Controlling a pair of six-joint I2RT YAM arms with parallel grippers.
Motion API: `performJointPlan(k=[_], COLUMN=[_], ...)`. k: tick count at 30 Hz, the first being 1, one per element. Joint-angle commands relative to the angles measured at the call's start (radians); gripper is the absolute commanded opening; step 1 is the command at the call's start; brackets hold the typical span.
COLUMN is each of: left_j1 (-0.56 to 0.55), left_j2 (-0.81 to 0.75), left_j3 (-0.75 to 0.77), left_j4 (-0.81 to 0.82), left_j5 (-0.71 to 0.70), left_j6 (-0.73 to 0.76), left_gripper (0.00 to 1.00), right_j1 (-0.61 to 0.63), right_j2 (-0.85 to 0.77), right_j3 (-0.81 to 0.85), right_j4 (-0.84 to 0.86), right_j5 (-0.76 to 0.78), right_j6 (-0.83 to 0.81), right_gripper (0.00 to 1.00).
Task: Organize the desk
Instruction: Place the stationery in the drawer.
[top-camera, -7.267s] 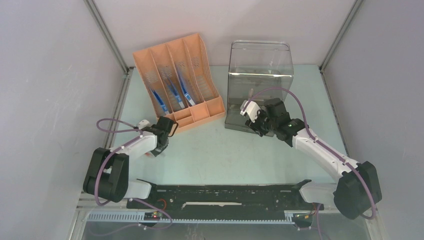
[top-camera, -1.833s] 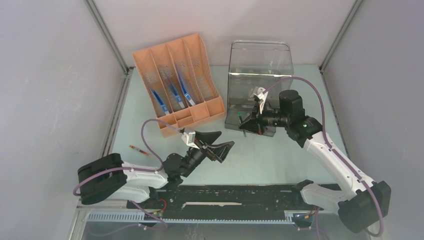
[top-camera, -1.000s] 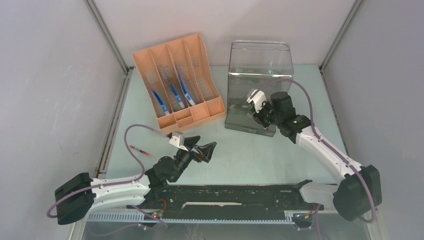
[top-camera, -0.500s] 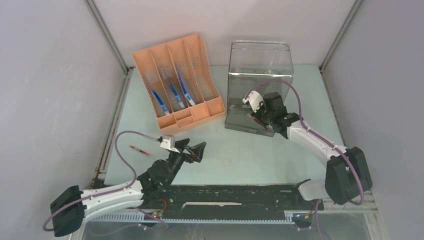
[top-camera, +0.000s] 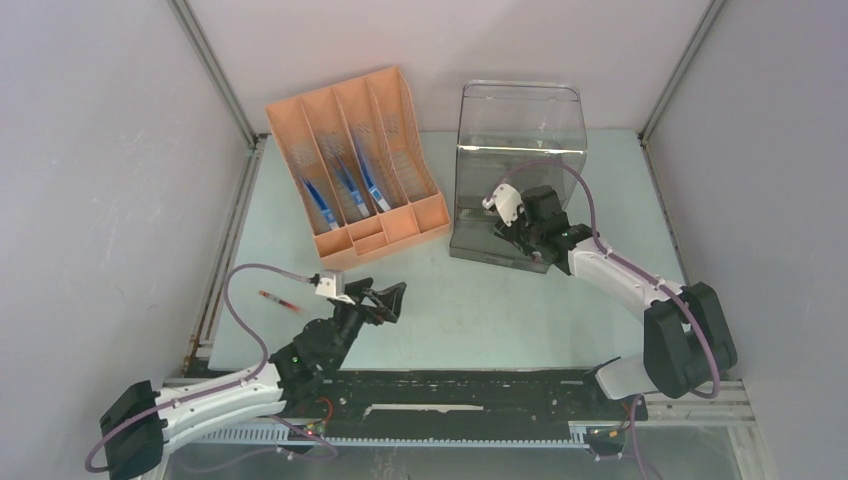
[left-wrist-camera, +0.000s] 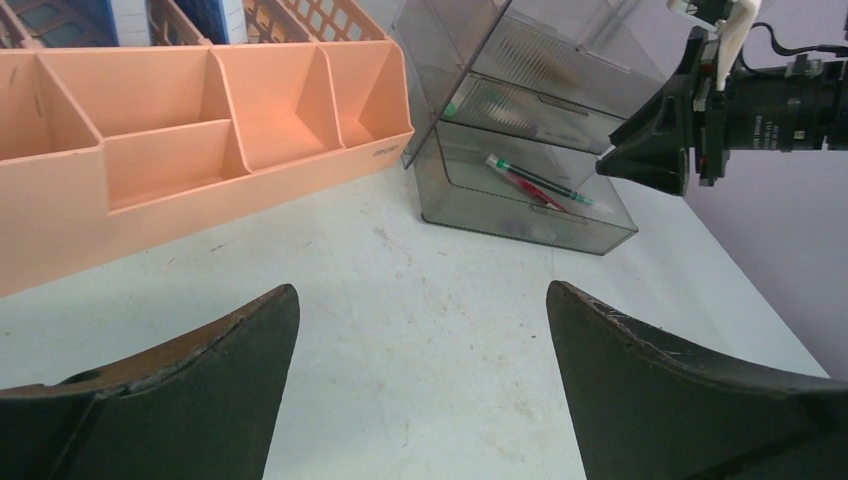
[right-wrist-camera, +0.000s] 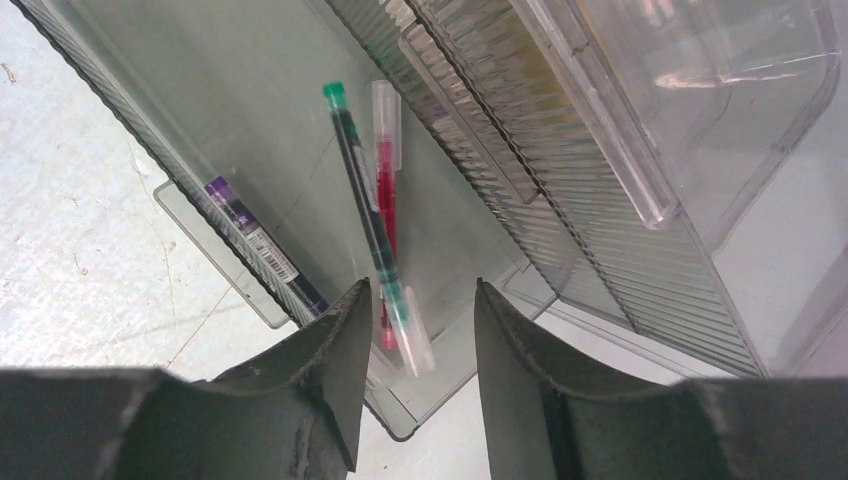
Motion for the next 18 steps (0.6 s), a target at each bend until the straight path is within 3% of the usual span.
performJointPlan(k=[1,18], left_j1=[0.019,0.088], left_j2=[-0.032,-0.167], left_j3=[-0.018,0.097], left_j4=[-0.076,-0.516], left_j5=[-0.044,-0.168], left_j6=[-0.031,-0.149], left_gripper=[1.0,1.0], right_j1=[0.002,0.035], right_j2=[-0.004,-0.14], right_j3=[0.007,0.025], right_j4=[0.018,-0.14], right_j5=[-0.014,-0.239], right_j6=[-0.004,-0.053], right_gripper=[0.5,0.53])
